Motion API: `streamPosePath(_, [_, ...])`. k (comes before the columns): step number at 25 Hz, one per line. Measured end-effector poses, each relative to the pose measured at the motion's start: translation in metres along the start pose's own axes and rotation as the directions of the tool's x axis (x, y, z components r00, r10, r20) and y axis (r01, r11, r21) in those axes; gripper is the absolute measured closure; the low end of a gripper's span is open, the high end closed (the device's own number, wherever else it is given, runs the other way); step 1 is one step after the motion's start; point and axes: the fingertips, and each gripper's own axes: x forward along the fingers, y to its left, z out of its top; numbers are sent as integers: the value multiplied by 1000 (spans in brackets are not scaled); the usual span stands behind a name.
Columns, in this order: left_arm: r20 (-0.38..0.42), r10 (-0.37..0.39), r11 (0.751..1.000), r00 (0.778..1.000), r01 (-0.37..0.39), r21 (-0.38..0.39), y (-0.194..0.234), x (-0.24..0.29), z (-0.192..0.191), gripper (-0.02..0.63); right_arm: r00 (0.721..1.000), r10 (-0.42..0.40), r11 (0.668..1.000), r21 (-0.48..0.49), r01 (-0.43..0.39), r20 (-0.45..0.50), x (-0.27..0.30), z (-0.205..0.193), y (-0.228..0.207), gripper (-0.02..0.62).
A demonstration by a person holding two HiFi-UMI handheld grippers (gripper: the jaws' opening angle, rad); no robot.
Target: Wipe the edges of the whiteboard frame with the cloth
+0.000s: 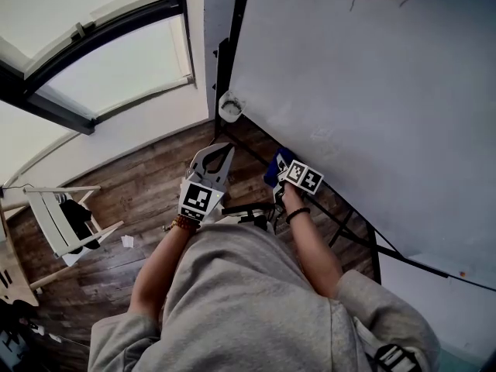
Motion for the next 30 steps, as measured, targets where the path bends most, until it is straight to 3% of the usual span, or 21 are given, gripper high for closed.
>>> streamPosePath(16, [8,109,994,994,-109,-11,43,-32,-2,598,999,48,999,-10,-49,-23,34,2,53,459])
streamPosePath(30, [15,154,988,988,-154,-9,65,-38,1,598,998,55,998,1,-55,-32,51,5,80,459])
